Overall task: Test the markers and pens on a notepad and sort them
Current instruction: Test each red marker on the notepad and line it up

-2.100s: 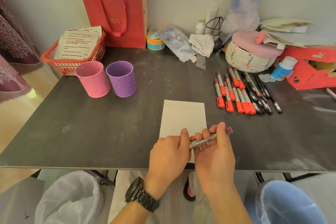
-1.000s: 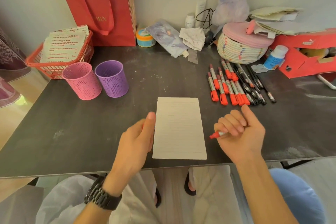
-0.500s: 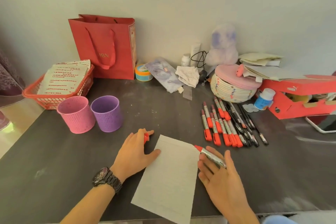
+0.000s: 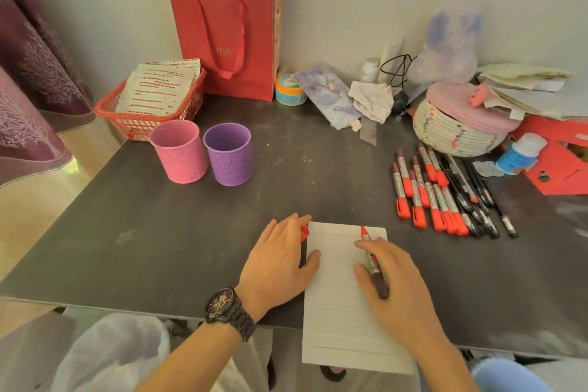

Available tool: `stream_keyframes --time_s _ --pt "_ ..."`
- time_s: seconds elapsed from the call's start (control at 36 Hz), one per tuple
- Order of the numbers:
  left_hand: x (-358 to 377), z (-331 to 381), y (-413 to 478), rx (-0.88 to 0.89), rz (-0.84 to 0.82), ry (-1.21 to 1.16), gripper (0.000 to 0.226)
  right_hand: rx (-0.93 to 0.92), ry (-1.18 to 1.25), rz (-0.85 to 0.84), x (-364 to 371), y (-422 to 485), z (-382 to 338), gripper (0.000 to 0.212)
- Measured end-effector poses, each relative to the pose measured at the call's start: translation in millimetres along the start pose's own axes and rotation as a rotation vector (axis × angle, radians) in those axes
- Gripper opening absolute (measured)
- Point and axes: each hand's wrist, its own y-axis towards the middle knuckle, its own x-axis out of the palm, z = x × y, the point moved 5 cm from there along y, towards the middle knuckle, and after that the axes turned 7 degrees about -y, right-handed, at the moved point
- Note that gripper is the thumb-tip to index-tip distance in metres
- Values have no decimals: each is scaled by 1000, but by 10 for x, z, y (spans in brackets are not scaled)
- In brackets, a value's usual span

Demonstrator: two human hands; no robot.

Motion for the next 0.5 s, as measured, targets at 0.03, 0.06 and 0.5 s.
stream_keyframes --time_s 0.03,0.06,0.5 --pt "-8 -2 -1 -4 -1 -1 63 -5 -41 -28 9 1 33 33" --pt "-22 -5 -1 -9 1 -9 63 -14 -67 -44 13 0 57 34" --pt "-89 -74 -35 81 -47 40 47 -110 -92 45 -27 -94 77 37"
